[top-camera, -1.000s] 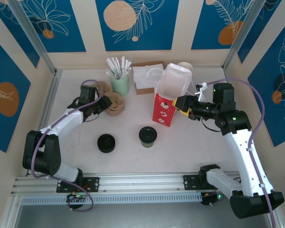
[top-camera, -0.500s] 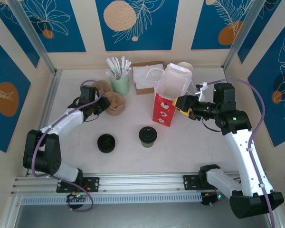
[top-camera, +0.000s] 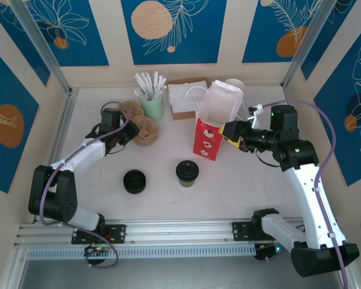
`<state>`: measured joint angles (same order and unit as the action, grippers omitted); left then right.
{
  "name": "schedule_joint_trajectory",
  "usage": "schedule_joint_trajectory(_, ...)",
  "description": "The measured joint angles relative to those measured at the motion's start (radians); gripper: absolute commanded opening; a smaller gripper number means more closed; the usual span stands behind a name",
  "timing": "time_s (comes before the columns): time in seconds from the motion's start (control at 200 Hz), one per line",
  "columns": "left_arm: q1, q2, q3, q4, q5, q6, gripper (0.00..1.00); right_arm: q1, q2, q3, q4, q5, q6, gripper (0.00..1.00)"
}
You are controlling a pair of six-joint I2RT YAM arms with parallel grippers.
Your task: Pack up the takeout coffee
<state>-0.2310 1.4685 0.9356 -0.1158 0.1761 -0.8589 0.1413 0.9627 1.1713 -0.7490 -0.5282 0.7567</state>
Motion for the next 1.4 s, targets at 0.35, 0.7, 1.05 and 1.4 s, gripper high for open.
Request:
schedule_joint_trajectory(0.35, 0.0, -0.044, 0.0, 0.009, 0.021, 0.0, 0.1, -0.006, 0.0, 0.0, 0.0, 0.0, 0.0, 0.57)
schedule_joint_trajectory(0.7, 0.0, -0.087, 0.018, -0.014, 0.034, 0.004, 0.07, -0.015, -0.014, 0.0, 0.0, -0.005, 0.0, 0.57)
schedule_joint_trajectory(1.05, 0.0, -0.142, 0.076, -0.066, 0.042, 0.012, 0.05, -0.024, -0.018, 0.006, -0.004, -0.01, -0.007, 0.57)
schedule_joint_trajectory(1.4, 0.001, -0.294, 0.216, -0.227, 0.105, 0.076, 0.05, -0.026, -0.036, 0.045, 0.055, -0.068, -0.007, 0.57)
